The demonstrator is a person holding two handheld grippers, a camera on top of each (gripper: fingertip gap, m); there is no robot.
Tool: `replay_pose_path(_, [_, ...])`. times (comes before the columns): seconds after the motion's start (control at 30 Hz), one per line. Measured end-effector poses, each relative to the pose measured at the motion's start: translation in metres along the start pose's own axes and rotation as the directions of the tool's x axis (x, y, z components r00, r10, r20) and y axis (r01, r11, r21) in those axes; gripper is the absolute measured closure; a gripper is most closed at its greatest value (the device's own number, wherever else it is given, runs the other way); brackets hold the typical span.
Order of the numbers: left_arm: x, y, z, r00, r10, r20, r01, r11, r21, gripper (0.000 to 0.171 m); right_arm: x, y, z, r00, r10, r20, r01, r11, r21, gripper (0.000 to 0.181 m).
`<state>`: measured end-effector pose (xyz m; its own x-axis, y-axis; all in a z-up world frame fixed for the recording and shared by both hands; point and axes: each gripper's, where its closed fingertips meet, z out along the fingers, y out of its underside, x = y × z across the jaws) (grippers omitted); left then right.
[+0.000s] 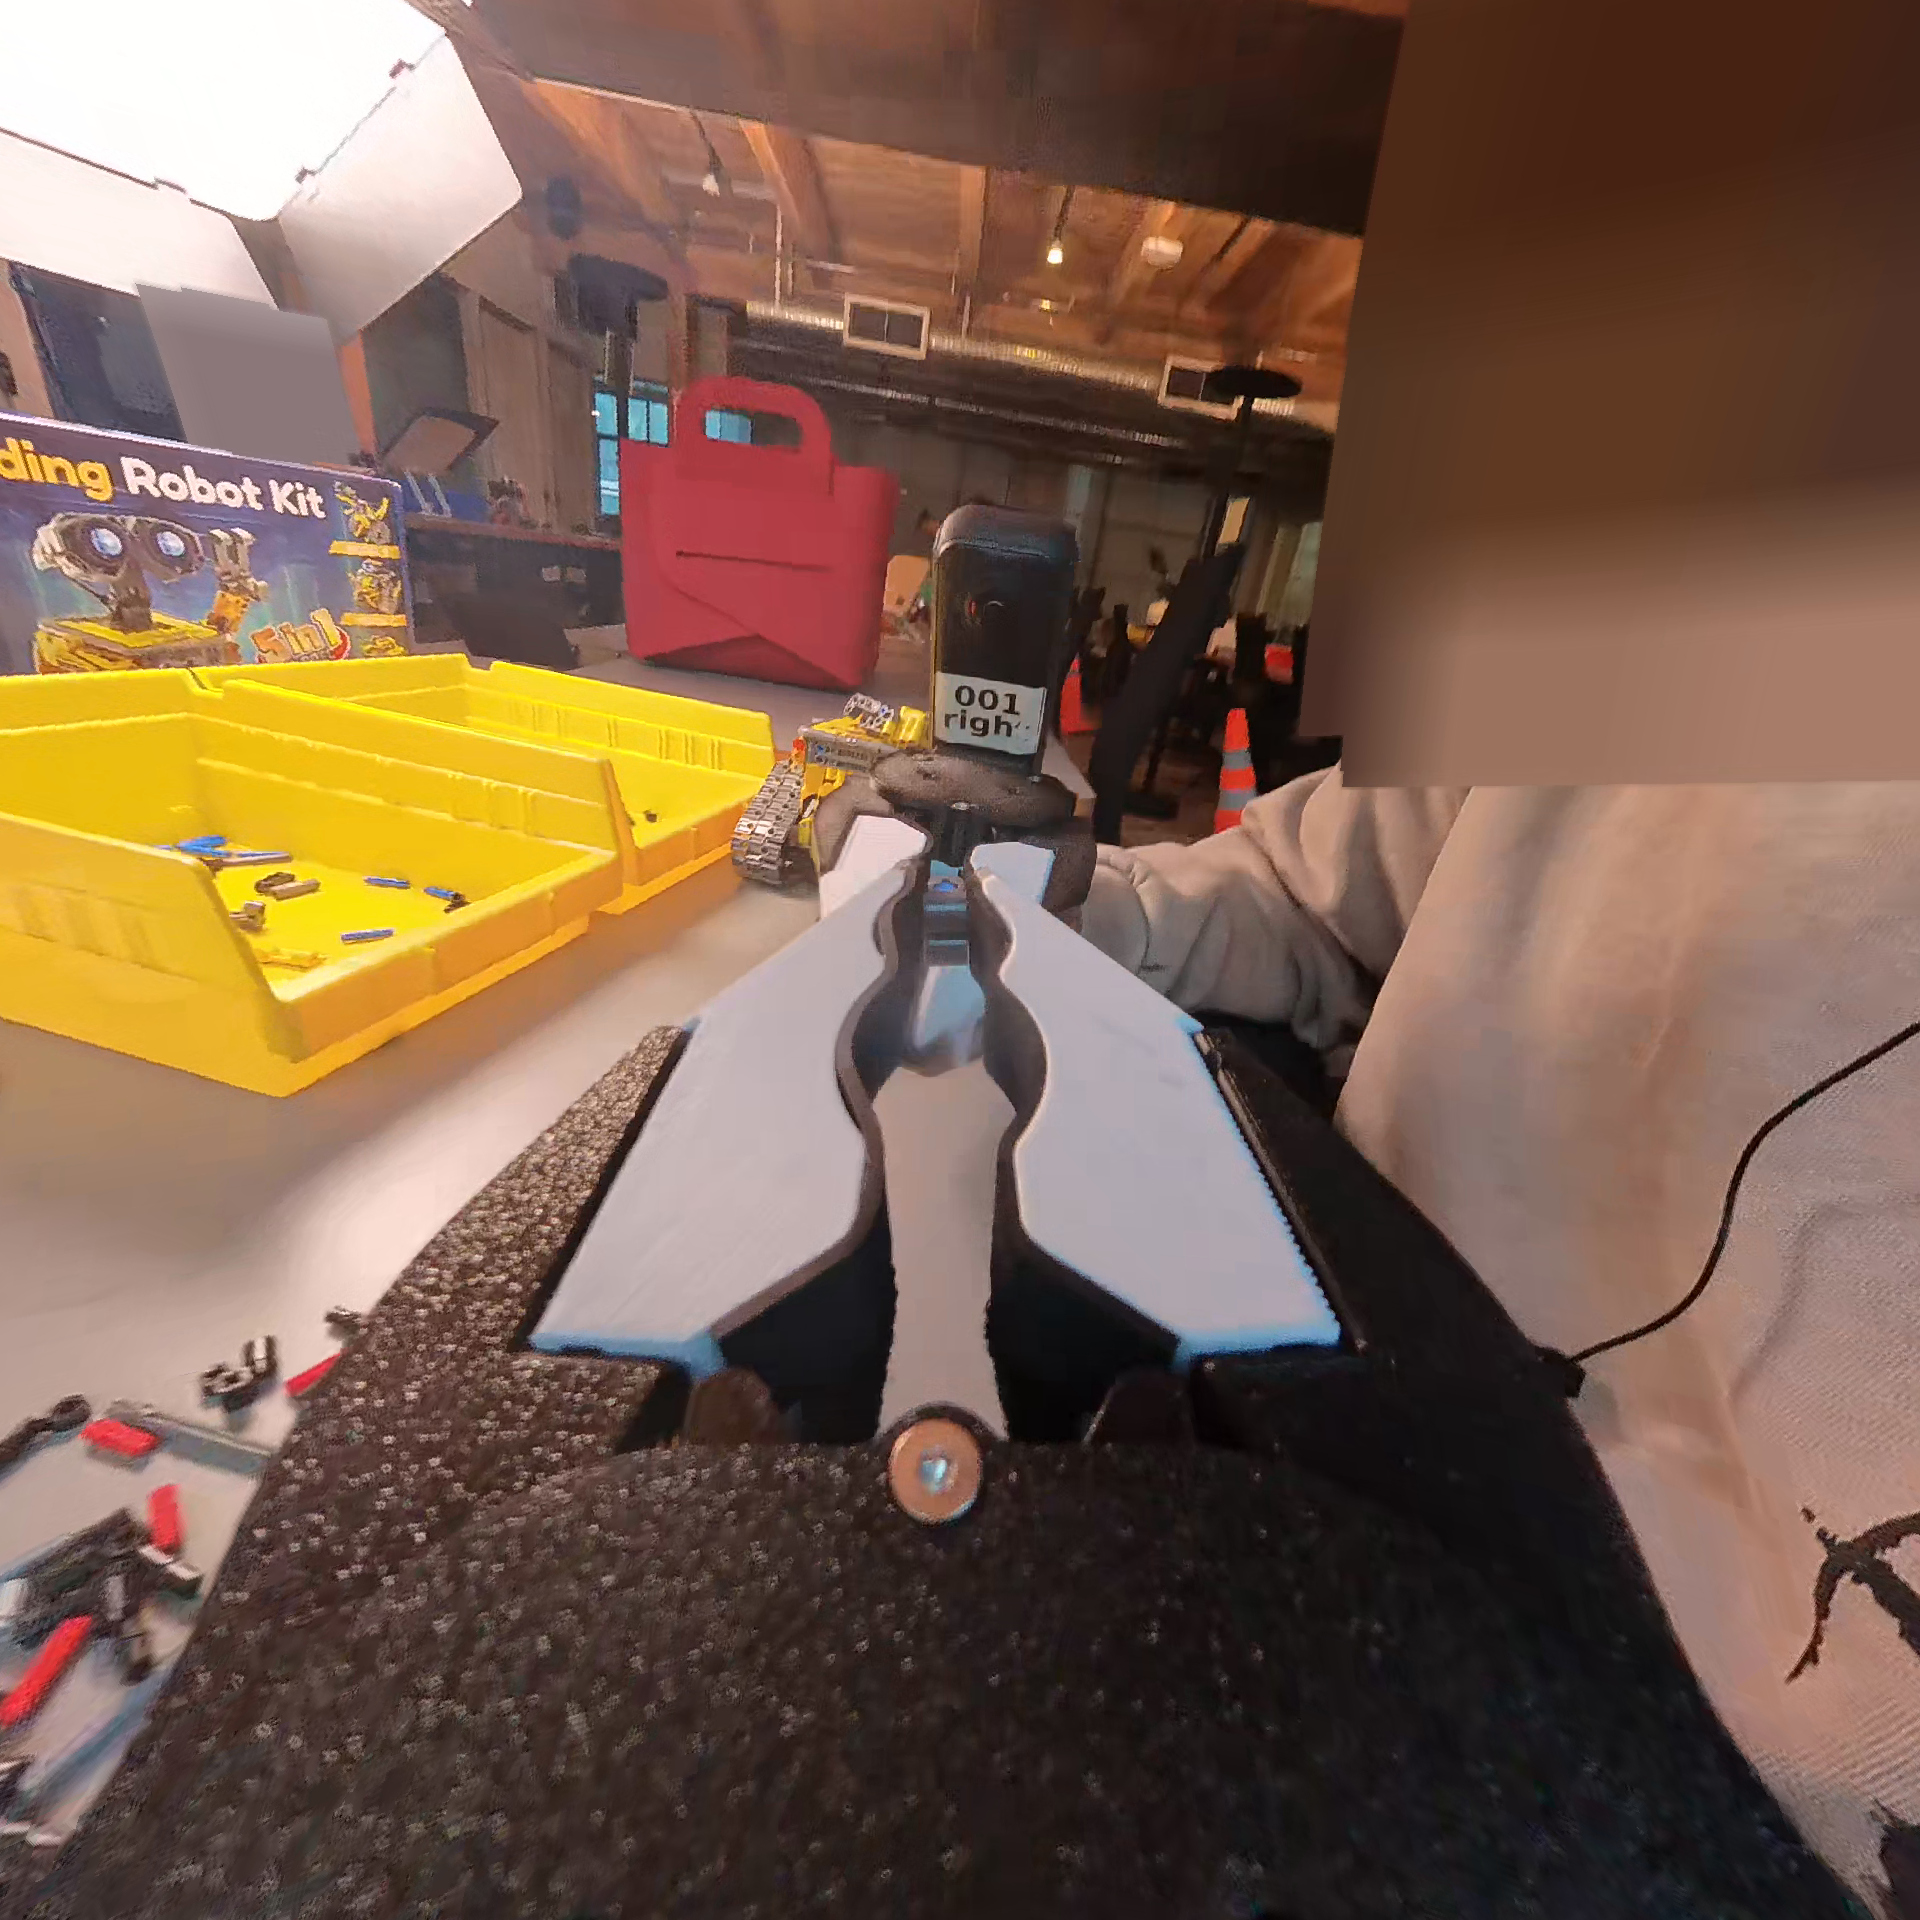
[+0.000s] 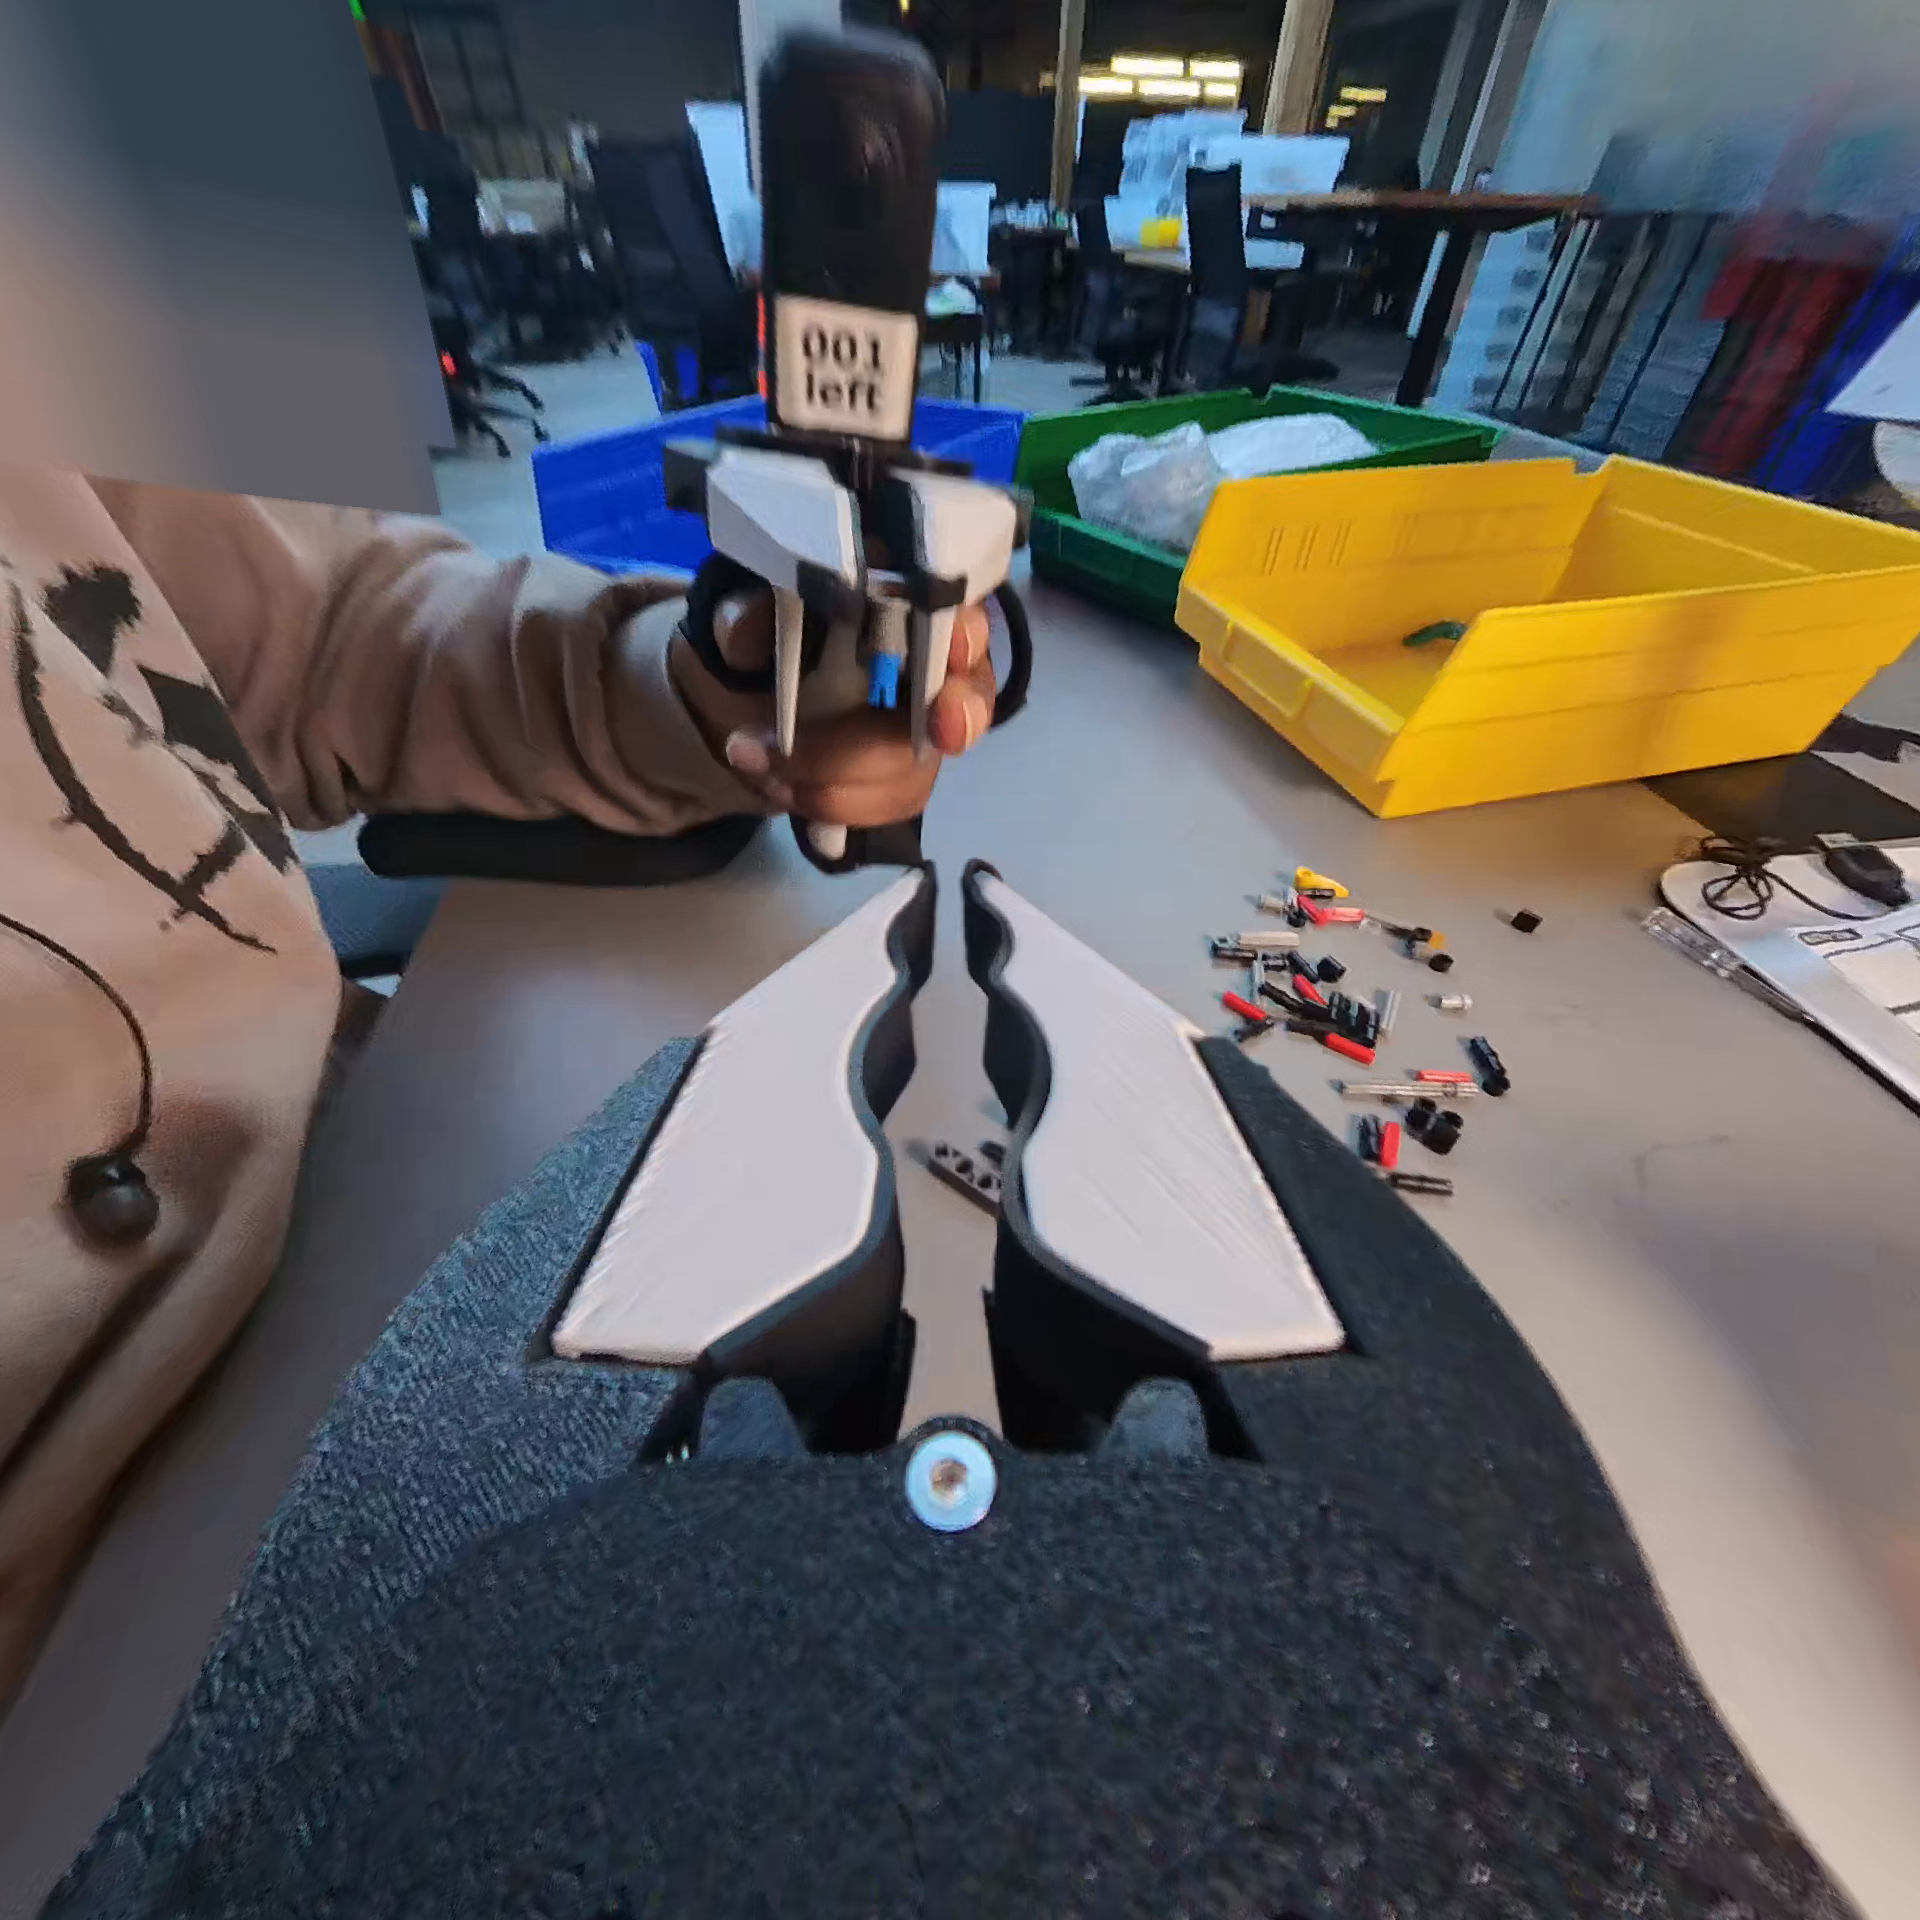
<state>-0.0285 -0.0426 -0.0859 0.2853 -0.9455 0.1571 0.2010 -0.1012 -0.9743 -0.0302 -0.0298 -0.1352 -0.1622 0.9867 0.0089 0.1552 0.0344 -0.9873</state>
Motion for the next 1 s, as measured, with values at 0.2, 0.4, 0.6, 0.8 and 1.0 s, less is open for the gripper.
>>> replay_pose_path(0.2, [-0.003,0.012,0.009,0.998,-0.058,-0.022,0.059,0.998,0.036,0.165,-0.011,-0.026,-0.003,0.988,0.129,0.086,-0.140,0.980,0.140,0.166])
replay_pose_path(0.4, [0.002,0.021,0.012,0.998,-0.028,-0.047,0.027,0.999,-0.018,0.164,-0.012,-0.023,-0.011,0.997,0.046,0.061,-0.052,0.994,0.093,0.177])
replay_pose_path(0.6, [0.000,0.043,0.012,0.995,0.101,-0.002,-0.099,0.977,-0.190,0.171,-0.009,-0.032,-0.025,0.998,-0.056,0.010,0.055,0.994,0.096,0.176])
replay_pose_path(0.8, [0.000,0.050,0.015,0.993,0.114,0.003,-0.109,0.955,-0.276,0.144,-0.019,-0.012,-0.018,0.993,-0.111,0.051,0.112,0.993,-0.026,0.177])
replay_pose_path(1.0, [0.006,0.055,0.016,0.986,0.164,-0.018,-0.162,0.943,-0.291,0.164,-0.021,-0.008,-0.014,0.988,-0.146,0.046,0.148,0.988,-0.038,0.176])
